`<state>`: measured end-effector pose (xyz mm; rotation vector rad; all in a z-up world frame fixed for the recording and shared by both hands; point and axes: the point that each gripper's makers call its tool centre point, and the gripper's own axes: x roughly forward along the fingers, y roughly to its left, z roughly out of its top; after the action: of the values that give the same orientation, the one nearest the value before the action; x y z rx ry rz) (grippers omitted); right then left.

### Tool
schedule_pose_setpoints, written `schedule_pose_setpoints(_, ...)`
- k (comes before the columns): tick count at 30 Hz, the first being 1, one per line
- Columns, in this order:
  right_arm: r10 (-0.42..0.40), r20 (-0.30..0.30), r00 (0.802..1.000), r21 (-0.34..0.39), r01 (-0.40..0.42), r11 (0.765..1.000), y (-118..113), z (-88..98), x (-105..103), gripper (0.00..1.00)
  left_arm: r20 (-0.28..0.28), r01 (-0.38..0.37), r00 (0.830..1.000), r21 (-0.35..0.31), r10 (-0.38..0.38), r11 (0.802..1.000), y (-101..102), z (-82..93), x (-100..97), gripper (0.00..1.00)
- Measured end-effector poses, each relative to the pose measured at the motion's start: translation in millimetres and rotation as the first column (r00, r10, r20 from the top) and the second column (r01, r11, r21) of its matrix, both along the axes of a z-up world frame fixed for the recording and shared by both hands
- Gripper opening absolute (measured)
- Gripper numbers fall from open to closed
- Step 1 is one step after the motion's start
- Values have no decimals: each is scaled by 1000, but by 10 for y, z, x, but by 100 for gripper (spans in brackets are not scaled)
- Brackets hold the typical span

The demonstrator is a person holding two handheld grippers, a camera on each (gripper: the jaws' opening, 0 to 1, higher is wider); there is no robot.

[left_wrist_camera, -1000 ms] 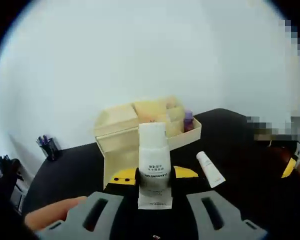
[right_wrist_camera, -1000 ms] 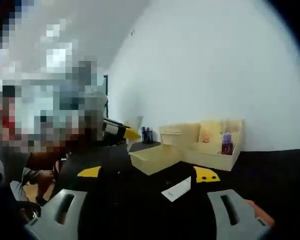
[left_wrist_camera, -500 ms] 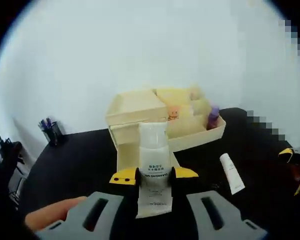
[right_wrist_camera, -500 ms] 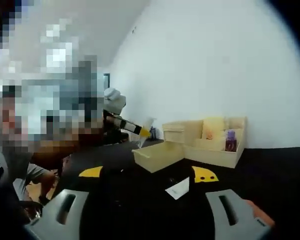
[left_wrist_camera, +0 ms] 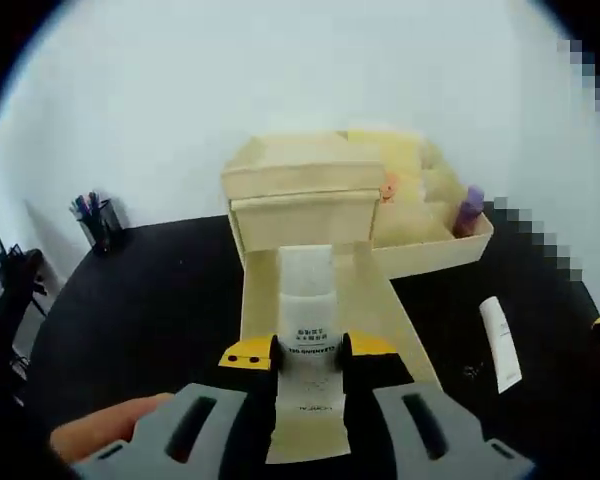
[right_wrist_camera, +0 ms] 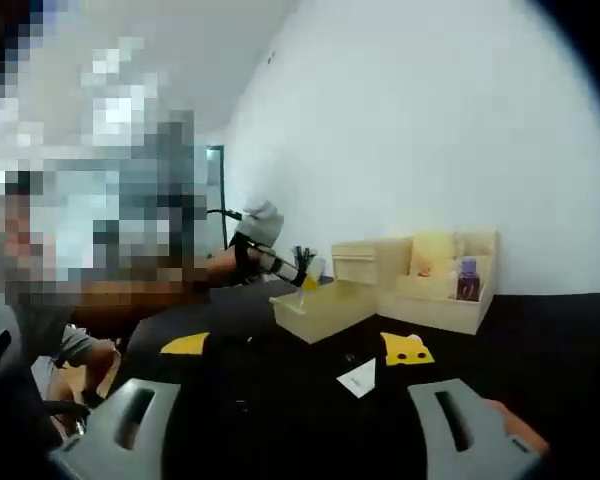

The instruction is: Open the drawer, pick up the cosmetic bottles from the table one by one, place them into the drawer, release the gripper, close the drawer, and move the gripper away

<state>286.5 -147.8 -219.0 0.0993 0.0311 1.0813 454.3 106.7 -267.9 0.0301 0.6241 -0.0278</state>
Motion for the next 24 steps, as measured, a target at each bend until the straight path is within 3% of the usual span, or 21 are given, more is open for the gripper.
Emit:
schedule_pose_setpoints(7, 0, -2, 1000, 0, 0, 1000, -2, 0, 2, 59, -61, -23, 998, 8, 24, 1000, 46, -245, 41, 20)
schedule_pose_setpoints(24, 2, -6, 1000, 2, -2, 1000, -14, 5, 9, 58, -120, -51, 991, 66, 59, 997, 2, -500, 60, 20)
